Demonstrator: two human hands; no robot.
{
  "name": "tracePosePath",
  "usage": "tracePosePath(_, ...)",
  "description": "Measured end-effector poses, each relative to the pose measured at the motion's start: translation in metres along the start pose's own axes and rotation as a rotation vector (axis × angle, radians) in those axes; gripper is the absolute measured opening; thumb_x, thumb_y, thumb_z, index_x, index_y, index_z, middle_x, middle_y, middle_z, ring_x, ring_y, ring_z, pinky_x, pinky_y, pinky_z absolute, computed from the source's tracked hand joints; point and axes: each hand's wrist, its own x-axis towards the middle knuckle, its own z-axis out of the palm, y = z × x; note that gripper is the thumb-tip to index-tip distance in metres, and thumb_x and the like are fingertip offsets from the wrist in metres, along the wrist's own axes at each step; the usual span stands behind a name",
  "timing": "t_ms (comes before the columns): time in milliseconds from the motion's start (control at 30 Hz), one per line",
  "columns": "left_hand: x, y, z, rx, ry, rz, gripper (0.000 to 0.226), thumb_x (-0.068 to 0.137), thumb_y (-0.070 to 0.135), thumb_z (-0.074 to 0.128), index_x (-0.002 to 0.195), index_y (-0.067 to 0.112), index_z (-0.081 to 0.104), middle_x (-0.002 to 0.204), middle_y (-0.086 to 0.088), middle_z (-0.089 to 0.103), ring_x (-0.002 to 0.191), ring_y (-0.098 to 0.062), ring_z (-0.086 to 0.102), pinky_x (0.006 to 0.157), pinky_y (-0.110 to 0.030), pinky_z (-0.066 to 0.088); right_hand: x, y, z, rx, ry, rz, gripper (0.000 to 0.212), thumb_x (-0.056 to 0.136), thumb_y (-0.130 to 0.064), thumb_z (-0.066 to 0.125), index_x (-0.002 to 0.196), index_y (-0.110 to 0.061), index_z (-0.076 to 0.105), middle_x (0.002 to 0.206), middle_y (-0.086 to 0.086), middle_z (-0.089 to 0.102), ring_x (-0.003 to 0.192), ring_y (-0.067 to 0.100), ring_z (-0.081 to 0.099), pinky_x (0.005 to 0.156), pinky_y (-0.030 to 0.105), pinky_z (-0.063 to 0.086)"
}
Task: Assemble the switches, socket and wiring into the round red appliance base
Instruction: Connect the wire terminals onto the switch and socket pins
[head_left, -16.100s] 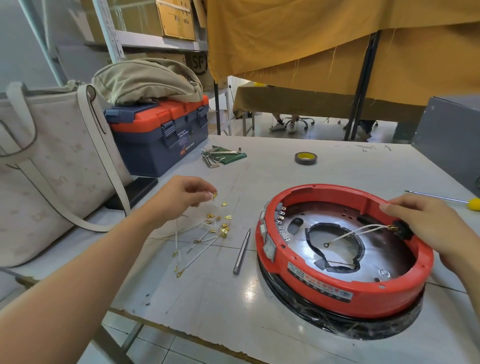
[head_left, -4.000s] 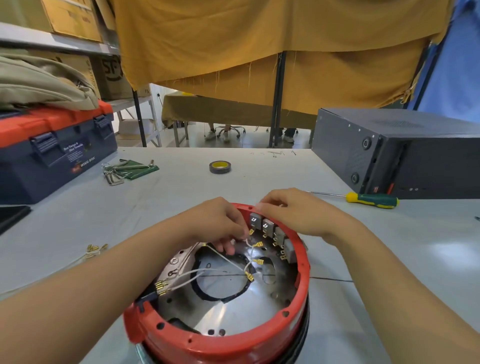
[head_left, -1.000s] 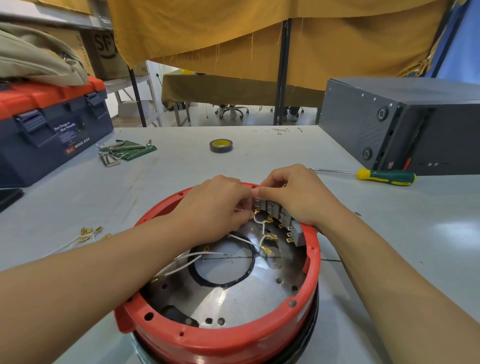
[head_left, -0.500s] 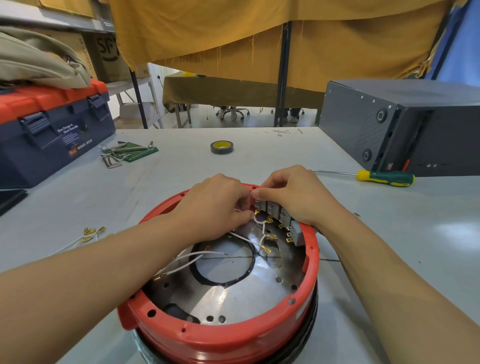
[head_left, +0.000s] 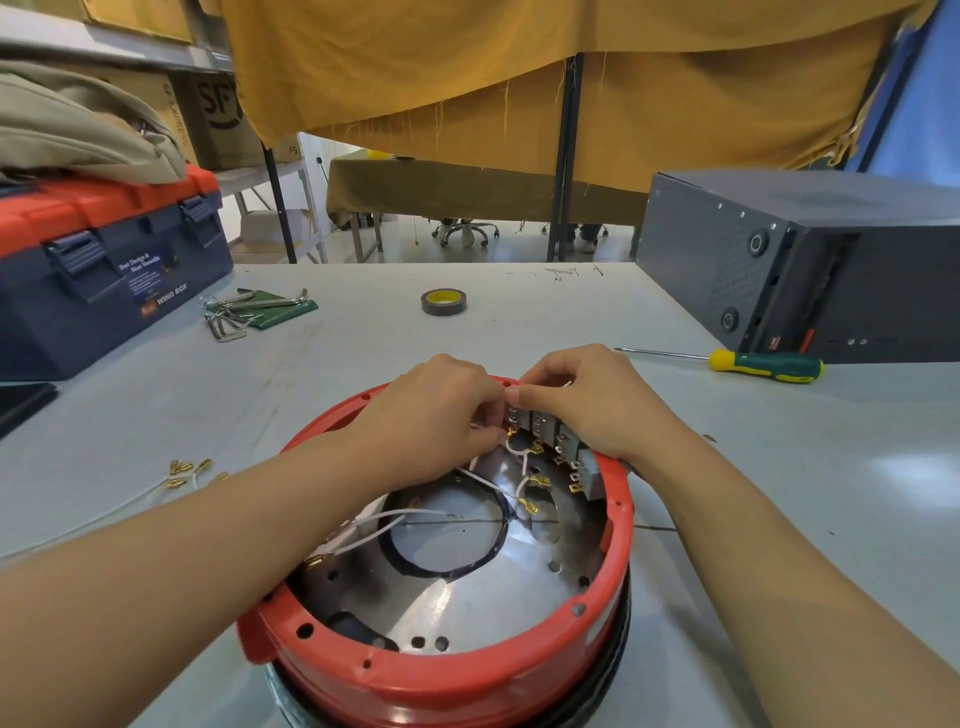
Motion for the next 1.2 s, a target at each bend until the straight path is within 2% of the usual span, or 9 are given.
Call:
tracePosePath(100, 0.000, 0.000, -0.005, -0.060, 0.005, -0.004, 0.003, 0.079, 0.020, 0.068, 0.076, 0.019, 0.067, 0.074, 0.007, 0.058, 0.069, -0.007, 0.051, 0.070, -0.030, 0.047, -0.002, 0.001, -0.003, 0.002, -0.044, -0.002, 0.016, 0.080, -0.031, 0.071, 0.093, -0.022, 0.073, 0.087, -0.009, 0.069, 0.072, -0.003, 0.057, 0.055, 0.005, 0.037)
tracePosePath(200, -0.002, 0.001, -0.008, -0.098, -0.007, -0.005, 0.005, 0.077, 0.018, 0.068, 0.078, 0.022, 0.068, 0.076, 0.010, 0.058, 0.071, -0.005, 0.052, 0.072, -0.028, 0.047, -0.004, 0.003, -0.006, 0.033, -0.076, 0.011, 0.018, 0.080, -0.030, 0.071, 0.096, -0.022, 0.071, 0.089, -0.009, 0.068, 0.069, -0.003, 0.056, 0.060, 0.013, 0.038)
tracePosePath(333, -0.004, 0.007, -0.010, -0.093, -0.074, 0.013, 0.010, 0.079, 0.018, 0.065, 0.082, 0.026, 0.071, 0.073, 0.016, 0.054, 0.071, -0.002, 0.052, 0.073, -0.028, 0.047, -0.004, 0.005, -0.002, 0.031, 0.002, 0.007, 0.022, 0.080, -0.031, 0.072, 0.098, -0.019, 0.070, 0.089, -0.005, 0.068, 0.072, -0.002, 0.056, 0.056, 0.003, 0.038)
tracePosePath(400, -0.003, 0.010, -0.008, -0.081, -0.100, -0.005, 0.012, 0.080, 0.018, 0.062, 0.083, 0.025, 0.072, 0.076, 0.013, 0.060, 0.071, -0.004, 0.054, 0.073, -0.026, 0.047, -0.003, 0.005, 0.001, 0.045, 0.045, 0.015, 0.024, 0.079, -0.031, 0.073, 0.099, -0.017, 0.068, 0.091, -0.003, 0.068, 0.074, 0.000, 0.056, 0.055, 0.002, 0.038)
tracePosePath(500, 0.000, 0.015, -0.004, -0.118, -0.113, -0.049, 0.015, 0.086, 0.022, 0.059, 0.087, 0.022, 0.075, 0.078, 0.007, 0.069, 0.068, -0.004, 0.057, 0.061, -0.011, 0.041, -0.003, 0.006, 0.002, 0.045, 0.084, 0.028, 0.026, 0.079, -0.030, 0.073, 0.101, -0.016, 0.067, 0.092, -0.001, 0.067, 0.078, 0.005, 0.058, 0.057, 0.005, 0.036)
tracePosePath(700, 0.008, 0.014, 0.002, -0.371, -0.181, -0.171, 0.011, 0.086, 0.023, 0.064, 0.082, 0.021, 0.075, 0.061, 0.010, 0.064, 0.049, 0.004, 0.052, 0.052, -0.009, 0.039, -0.002, 0.007, 0.001, 0.061, 0.087, 0.038, 0.024, 0.079, -0.029, 0.073, 0.098, -0.017, 0.067, 0.091, -0.003, 0.066, 0.075, 0.000, 0.057, 0.056, -0.001, 0.037)
tracePosePath(833, 0.007, 0.010, 0.003, -0.485, -0.202, -0.227, 0.010, 0.084, 0.020, 0.067, 0.080, 0.016, 0.074, 0.053, 0.012, 0.062, 0.046, 0.003, 0.052, 0.048, -0.007, 0.039, -0.002, 0.007, 0.000, 0.051, 0.077, 0.037, 0.025, 0.079, -0.031, 0.072, 0.099, -0.016, 0.068, 0.090, -0.003, 0.067, 0.076, 0.001, 0.057, 0.055, -0.002, 0.036)
tracePosePath(1033, 0.008, 0.008, 0.004, -0.516, -0.208, -0.254, 0.007, 0.079, 0.021, 0.068, 0.074, 0.019, 0.073, 0.054, 0.013, 0.064, 0.047, 0.005, 0.053, 0.047, -0.006, 0.040, -0.002, 0.006, 0.000, 0.041, 0.058, 0.033, 0.024, 0.080, -0.031, 0.072, 0.099, -0.017, 0.068, 0.090, -0.003, 0.067, 0.079, 0.004, 0.060, 0.057, 0.006, 0.037)
tracePosePath(1200, 0.007, 0.011, 0.009, -0.445, -0.157, -0.213, 0.011, 0.073, 0.021, 0.074, 0.065, 0.022, 0.067, 0.053, 0.010, 0.064, 0.048, 0.004, 0.054, 0.047, -0.006, 0.038, -0.003, 0.006, 0.000, 0.040, 0.066, 0.023, 0.017, 0.079, -0.029, 0.072, 0.088, -0.015, 0.070, 0.082, 0.000, 0.069, 0.077, 0.011, 0.062, 0.063, 0.016, 0.043)
